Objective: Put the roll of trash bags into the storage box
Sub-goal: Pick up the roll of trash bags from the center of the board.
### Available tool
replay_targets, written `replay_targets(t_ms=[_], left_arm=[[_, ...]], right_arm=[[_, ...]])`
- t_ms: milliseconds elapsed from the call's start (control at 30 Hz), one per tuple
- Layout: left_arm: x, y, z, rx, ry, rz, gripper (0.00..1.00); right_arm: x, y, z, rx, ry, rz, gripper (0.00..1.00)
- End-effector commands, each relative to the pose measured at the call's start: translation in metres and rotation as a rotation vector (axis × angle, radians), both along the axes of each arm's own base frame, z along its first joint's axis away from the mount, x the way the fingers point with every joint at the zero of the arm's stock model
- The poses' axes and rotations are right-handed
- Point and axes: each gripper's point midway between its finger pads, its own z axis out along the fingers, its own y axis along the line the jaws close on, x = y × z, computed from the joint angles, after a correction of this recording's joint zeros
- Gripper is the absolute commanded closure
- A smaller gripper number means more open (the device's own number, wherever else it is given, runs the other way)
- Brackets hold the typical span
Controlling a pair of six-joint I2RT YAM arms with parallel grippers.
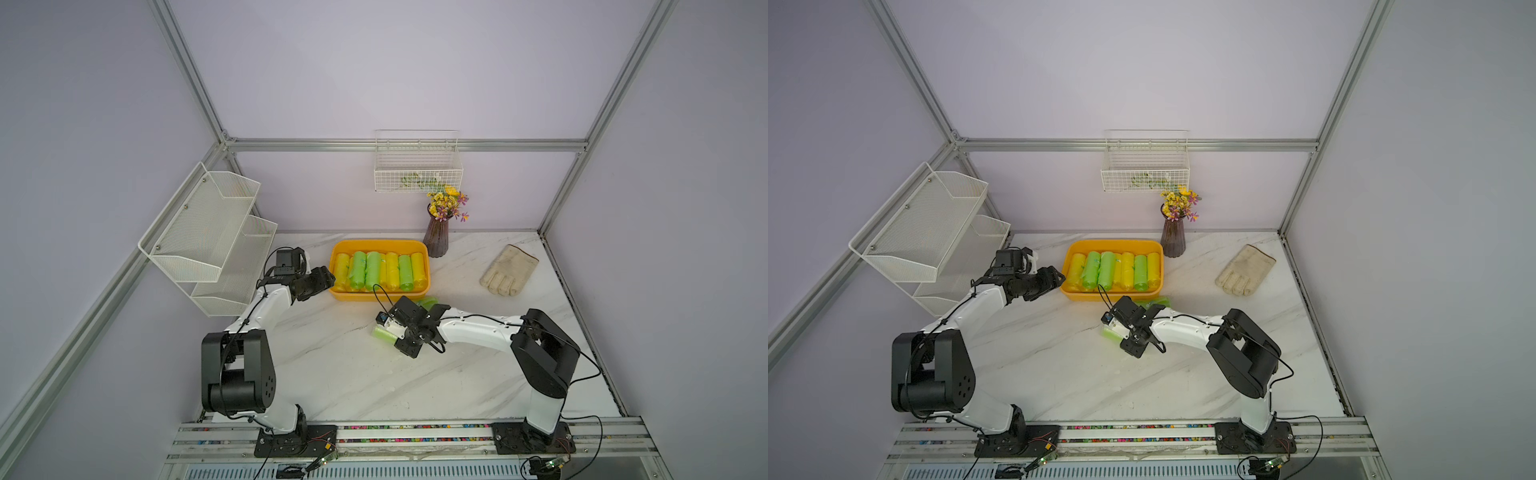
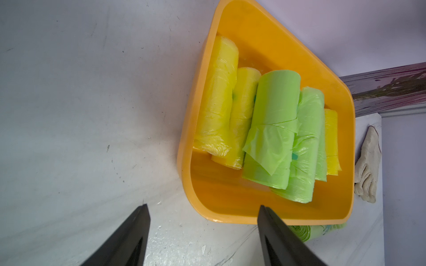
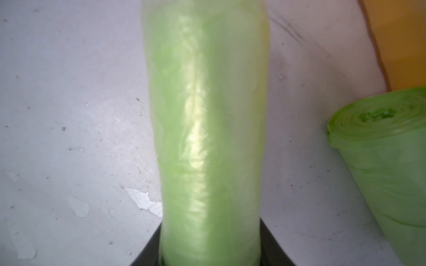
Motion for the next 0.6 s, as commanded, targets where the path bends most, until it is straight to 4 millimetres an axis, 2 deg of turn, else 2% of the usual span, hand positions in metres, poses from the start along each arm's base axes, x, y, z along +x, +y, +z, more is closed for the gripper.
replay_targets(t_ms=[0,400,500,567], left_arm=[[0.012,0.003,0.024,0.000,-0.066,0.003,0.26],[0.012,0.003,0.024,0.001,-0.065,0.001,0.26],[0.013,0.003,0.024,0.000,-0.065,0.000,0.26],[0.013,0.003,0.024,-0.002,-0.066,0.001,0.26]], right_arm=[[0.013,0.015,0.050,0.132,-0.054,-0.011,0.68],[0.056,0.013,0.149,0.403,-0.104,-0.155,0.69],[0.074,0.007,0.160,0.461,-0.098,-0.207,0.69],[0.090,0.000,0.159,0.483,-0.088,-0.268,0.69]])
